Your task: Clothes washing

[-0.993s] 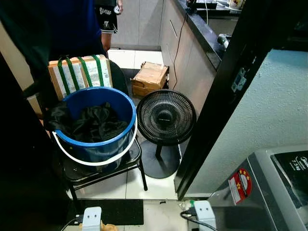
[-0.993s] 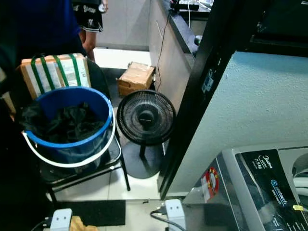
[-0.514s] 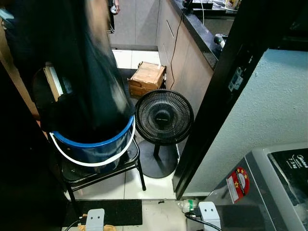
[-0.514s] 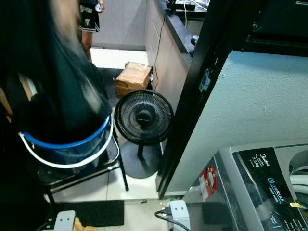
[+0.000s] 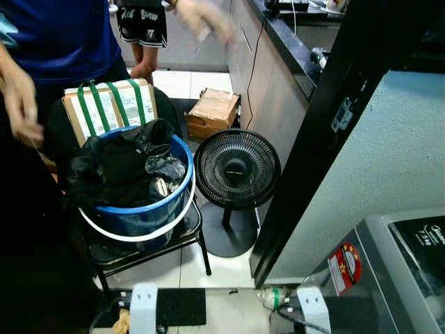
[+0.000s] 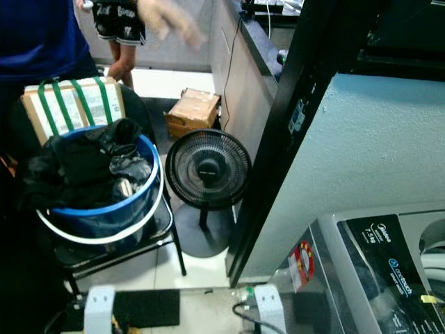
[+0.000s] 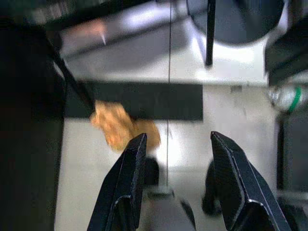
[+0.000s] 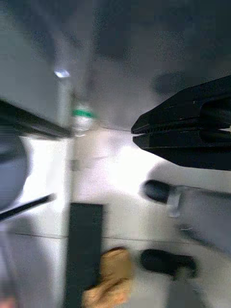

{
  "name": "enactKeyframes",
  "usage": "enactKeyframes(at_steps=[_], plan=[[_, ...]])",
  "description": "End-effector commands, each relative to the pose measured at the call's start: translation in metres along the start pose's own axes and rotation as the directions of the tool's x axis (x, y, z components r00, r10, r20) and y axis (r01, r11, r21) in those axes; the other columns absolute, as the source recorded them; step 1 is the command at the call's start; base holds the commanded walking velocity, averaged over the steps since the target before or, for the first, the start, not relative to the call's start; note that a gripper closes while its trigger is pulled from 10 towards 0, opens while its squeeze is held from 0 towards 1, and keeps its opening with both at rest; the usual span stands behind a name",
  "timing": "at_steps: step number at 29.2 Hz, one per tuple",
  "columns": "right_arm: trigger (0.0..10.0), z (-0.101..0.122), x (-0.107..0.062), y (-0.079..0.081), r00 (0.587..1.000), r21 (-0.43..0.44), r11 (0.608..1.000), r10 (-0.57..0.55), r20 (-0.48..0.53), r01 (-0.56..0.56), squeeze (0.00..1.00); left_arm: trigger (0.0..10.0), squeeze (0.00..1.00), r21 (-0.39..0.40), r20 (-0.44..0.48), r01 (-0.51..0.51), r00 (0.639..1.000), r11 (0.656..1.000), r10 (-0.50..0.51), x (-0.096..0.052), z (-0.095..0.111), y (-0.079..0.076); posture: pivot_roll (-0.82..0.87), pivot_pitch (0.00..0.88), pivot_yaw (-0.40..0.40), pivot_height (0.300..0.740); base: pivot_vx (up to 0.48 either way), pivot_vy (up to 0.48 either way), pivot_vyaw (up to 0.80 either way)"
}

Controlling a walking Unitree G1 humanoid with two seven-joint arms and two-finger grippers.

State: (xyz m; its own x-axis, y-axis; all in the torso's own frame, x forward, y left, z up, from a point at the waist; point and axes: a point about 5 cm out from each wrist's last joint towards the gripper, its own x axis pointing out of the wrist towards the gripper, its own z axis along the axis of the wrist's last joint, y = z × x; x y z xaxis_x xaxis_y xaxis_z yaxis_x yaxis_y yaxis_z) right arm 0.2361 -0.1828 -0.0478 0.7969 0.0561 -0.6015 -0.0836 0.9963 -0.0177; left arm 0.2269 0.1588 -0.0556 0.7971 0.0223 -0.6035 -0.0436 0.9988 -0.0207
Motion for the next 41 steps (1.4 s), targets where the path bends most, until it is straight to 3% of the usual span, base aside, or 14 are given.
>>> enactKeyframes(at_steps=[1, 4, 6, 9, 11, 14, 18, 24, 32, 41], plan=[[10.0, 0.005, 0.002, 0.007, 0.999, -0.014, 0.999, 0.037, 0.034, -0.036, 0.00, 10.0, 0.00, 0.011, 0.009, 0.032, 0.999, 0.999, -0.032, -0.001, -0.002, -0.001, 0.09, 0.035, 0.013, 0.740, 0.000, 0.000, 0.00], [10.0, 0.012, 0.003, 0.014, 0.995, -0.039, 0.997, 0.075, 0.065, -0.073, 0.00, 10.0, 0.00, 0.017, 0.032, 0.053, 0.998, 0.998, -0.053, 0.000, 0.003, -0.001, 0.09, 0.039, 0.013, 0.740, 0.000, 0.000, 0.00], [10.0, 0.034, 0.006, 0.018, 0.978, -0.050, 0.993, 0.115, 0.175, -0.108, 0.00, 10.0, 0.00, -0.003, 0.101, 0.064, 0.993, 0.998, -0.063, -0.001, 0.010, 0.005, 0.11, 0.046, -0.001, 0.740, 0.000, 0.000, 0.00], [10.0, 0.043, 0.007, 0.019, 0.968, -0.044, 0.993, 0.117, 0.223, -0.109, 0.00, 10.0, 0.00, -0.026, 0.122, 0.063, 0.991, 0.998, -0.059, -0.003, 0.010, 0.010, 0.11, 0.046, -0.001, 0.740, 0.000, 0.000, 0.00], [10.0, 0.046, 0.007, 0.020, 0.965, -0.041, 0.995, 0.101, 0.244, -0.093, 0.00, 10.0, 0.00, -0.037, 0.097, 0.051, 0.994, 0.998, -0.047, -0.011, -0.005, 0.025, 0.11, 0.042, -0.011, 0.740, 0.000, 0.000, 0.00], [10.0, 0.040, 0.006, 0.022, 0.971, -0.015, 0.998, 0.066, 0.230, -0.065, 0.00, 10.0, 0.00, 0.023, 0.090, 0.045, 0.995, 0.999, -0.047, -0.022, -0.020, 0.039, 0.11, 0.037, -0.019, 0.740, 0.000, 0.000, 0.00], [10.0, 0.037, 0.006, 0.026, 0.973, -0.001, 0.998, 0.060, 0.221, -0.062, 0.00, 10.0, 0.00, 0.057, 0.105, 0.011, 0.994, 0.998, -0.017, -0.021, -0.017, 0.037, 0.10, 0.036, -0.018, 0.740, 0.000, 0.000, 0.00], [10.0, 0.022, 0.005, 0.031, 0.988, -0.004, 0.998, 0.059, 0.146, -0.060, 0.00, 10.0, 0.00, 0.014, 0.140, -0.058, 0.989, 0.998, 0.055, -0.016, -0.006, 0.037, 0.10, 0.028, -0.010, 0.740, 0.000, 0.000, 0.00], [10.0, 0.017, 0.004, 0.031, 0.990, -0.007, 0.998, 0.057, 0.126, -0.056, 0.00, 10.0, 0.00, 0.030, 0.186, -0.040, 0.982, 0.999, 0.034, -0.015, 0.003, 0.033, 0.09, 0.025, 0.003, 0.740, 0.000, 0.000, 0.00], [10.0, 0.004, -0.002, 0.012, 0.995, 0.073, 0.997, -0.042, 0.089, 0.036, 0.00, 10.0, 0.00, -0.003, 0.170, -0.019, 0.985, 1.000, 0.019, -0.017, -0.005, 0.023, 0.09, 0.030, -0.004, 0.740, 0.000, 0.000, 0.00]])
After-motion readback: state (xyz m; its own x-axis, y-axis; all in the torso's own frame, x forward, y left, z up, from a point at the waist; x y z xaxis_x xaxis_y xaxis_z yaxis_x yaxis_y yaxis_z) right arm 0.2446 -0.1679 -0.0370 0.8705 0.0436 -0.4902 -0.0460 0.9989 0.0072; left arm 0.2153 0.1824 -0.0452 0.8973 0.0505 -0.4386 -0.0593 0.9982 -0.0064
